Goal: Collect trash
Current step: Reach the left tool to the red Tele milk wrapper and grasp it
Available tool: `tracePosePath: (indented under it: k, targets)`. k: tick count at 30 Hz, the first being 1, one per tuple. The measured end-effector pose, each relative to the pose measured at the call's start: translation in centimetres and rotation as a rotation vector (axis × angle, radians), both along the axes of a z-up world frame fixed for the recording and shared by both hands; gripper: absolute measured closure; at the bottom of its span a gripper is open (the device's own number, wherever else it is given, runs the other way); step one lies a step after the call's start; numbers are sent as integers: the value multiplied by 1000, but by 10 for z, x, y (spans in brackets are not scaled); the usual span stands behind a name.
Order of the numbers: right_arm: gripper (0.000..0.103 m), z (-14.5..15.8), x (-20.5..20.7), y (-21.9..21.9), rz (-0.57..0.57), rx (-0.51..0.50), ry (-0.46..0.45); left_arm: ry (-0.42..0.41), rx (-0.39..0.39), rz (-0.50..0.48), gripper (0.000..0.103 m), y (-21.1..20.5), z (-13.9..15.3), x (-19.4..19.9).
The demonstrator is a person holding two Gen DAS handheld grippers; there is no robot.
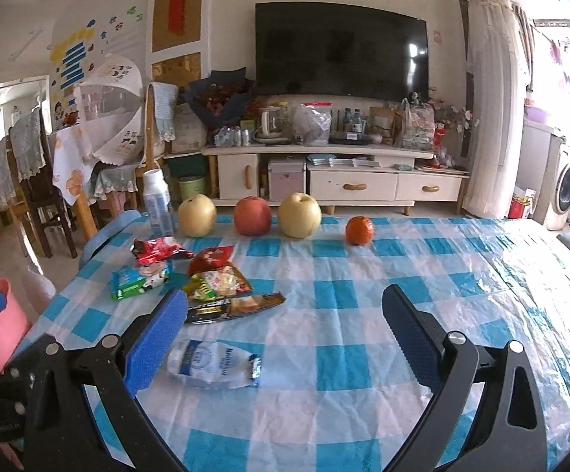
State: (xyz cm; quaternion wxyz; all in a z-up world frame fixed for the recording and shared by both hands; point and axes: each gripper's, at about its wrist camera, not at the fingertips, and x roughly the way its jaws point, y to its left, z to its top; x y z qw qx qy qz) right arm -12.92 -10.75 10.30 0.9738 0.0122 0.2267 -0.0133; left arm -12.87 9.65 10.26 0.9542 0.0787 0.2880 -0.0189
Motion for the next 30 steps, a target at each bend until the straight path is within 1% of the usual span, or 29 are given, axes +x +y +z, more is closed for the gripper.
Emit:
tracePosePath:
  k: [9,13,16,19,23,26,30]
  targets:
    - [5,-6,12,-14,-14,-4,21,17,37,-27,6,-30,-10,8]
    - [5,-10,19,-17,-17,-13,38,27,32,-31,6,-38,-14,16]
    - [5,-15,28,-24,-19,5,70,38,27,-39,6,-45,-18,22]
    - [5,-17,38,-40,-17,67,113,53,19,-53,6,-52,-23,29]
    - [5,-16,48,-64,-22,143,147,81,-8,-71,6,-57,-31,40]
    - [5,-20,58,-87,-8,250,199,104,-23,-72,6,-58,-37,52]
    - [5,-31,70,-100,39,359,281,122,-21,-66,6,-50,-39,75]
